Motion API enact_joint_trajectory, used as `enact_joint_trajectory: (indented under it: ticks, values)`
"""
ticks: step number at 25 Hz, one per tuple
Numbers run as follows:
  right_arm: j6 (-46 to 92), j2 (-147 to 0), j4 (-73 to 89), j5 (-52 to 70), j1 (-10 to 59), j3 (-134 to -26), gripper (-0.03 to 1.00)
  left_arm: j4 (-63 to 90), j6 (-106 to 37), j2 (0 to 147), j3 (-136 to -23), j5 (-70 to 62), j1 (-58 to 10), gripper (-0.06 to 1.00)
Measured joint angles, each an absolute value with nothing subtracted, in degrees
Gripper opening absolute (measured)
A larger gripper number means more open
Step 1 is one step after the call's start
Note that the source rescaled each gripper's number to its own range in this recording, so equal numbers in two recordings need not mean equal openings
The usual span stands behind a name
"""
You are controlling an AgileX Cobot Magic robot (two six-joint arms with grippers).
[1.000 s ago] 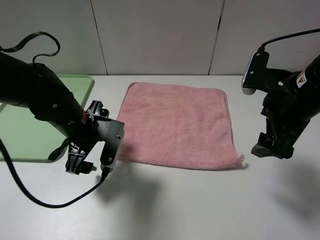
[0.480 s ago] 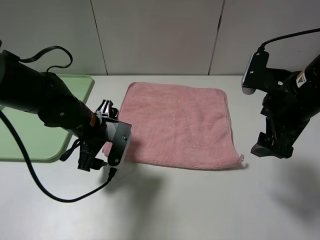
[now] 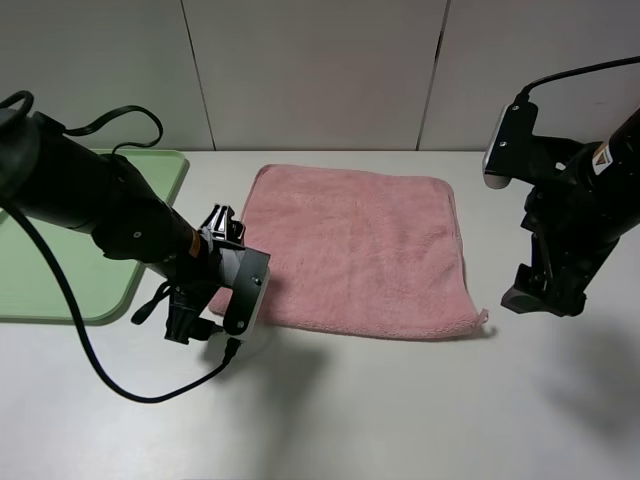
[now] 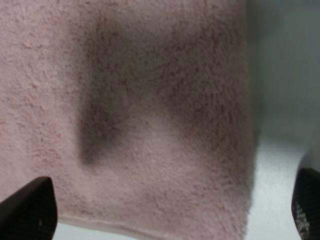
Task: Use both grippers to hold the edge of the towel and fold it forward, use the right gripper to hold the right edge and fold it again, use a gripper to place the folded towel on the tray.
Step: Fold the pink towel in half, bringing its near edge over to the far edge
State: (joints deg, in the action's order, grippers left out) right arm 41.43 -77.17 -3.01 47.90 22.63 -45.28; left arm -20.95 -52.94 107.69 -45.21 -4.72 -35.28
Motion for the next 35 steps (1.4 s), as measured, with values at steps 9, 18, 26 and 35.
enact_joint_trajectory:
  ticks: [9,18,26,35]
  values:
    - [47.1,-77.2,-0.6,45.6,22.6,-45.3,1.00,-21.0,-52.9,107.9,-45.3,-4.0,-35.3,0.92]
    - [50.3,-83.1,0.6,41.1,22.6,-43.2,1.00,-21.0,-52.9,107.9,-45.3,-3.9,-35.3,0.91]
    - [51.3,-89.5,1.5,34.7,22.6,-40.8,1.00,-21.0,-52.9,107.9,-45.3,-3.8,-35.3,0.91]
    - [51.5,-95.8,3.1,30.1,22.6,-40.7,1.00,-21.0,-53.0,107.9,-45.3,-3.8,-35.3,0.91]
